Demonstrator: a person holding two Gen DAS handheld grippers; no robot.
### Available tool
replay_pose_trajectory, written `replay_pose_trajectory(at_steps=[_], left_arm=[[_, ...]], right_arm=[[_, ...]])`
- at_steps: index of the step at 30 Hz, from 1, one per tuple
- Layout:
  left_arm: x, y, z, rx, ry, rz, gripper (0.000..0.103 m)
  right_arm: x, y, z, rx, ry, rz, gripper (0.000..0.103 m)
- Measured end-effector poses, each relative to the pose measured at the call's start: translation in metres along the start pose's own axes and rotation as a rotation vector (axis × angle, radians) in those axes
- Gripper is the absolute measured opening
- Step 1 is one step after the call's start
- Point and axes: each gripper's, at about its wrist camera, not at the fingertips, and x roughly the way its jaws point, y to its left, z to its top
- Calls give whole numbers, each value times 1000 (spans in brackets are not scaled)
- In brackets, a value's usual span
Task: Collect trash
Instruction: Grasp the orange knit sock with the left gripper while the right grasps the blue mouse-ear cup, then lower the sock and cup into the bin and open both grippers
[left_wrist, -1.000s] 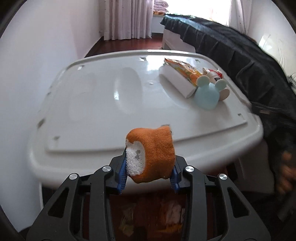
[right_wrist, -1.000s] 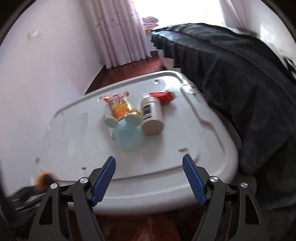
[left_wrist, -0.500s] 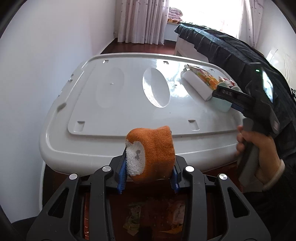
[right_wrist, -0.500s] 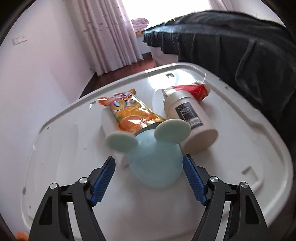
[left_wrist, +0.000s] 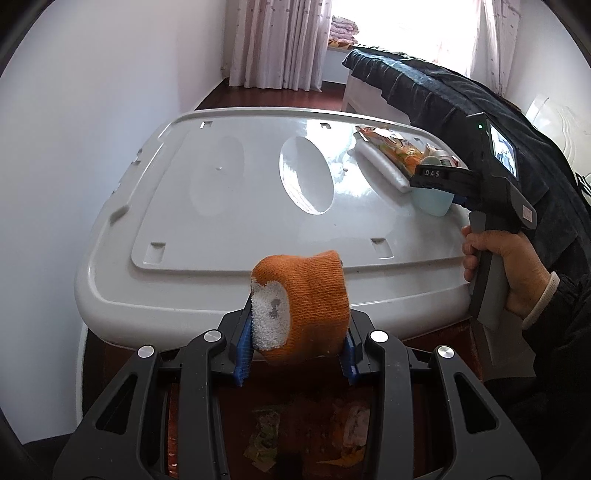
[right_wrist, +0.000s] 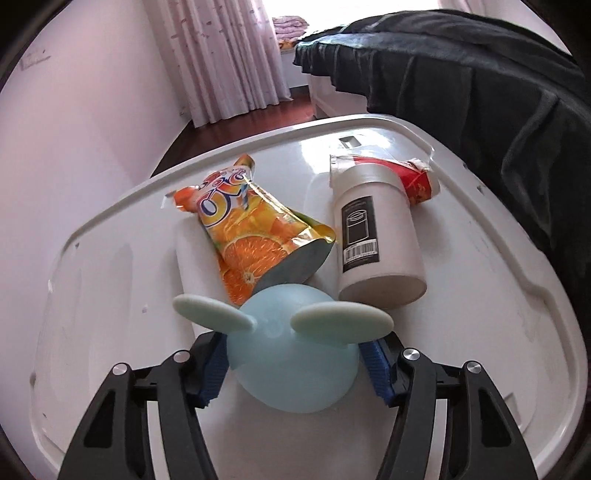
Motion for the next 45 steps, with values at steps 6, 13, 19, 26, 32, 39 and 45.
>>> replay_pose_trajectory(at_steps=[6,13,19,26,32,39,45], left_arm=[[1,1,0,0,-4,-4,36],[-7,1,-5,5,-28,18,36],[-25,-7,-18,52,-56,56,36],[-44,-13,-68,62,35,48,36],[-57,-12,-106,87,77,84,36],[-49,-13,-126,113,126,114,36],[-37,-12,-132,115,164,123,53]], right_arm=[[-23,-8,-13,46,-22,61,61],[-82,-7,-35,25,-58,158,61],[-149,-2,-69,-47,-75,232,61],[-208,0,-136,-139,-25,276,61],[-224,-5,-195,-142,12,284,61],[-208,-16,-238,-81,125,269,61],[-197,-16,-244,-90,180,251,68]])
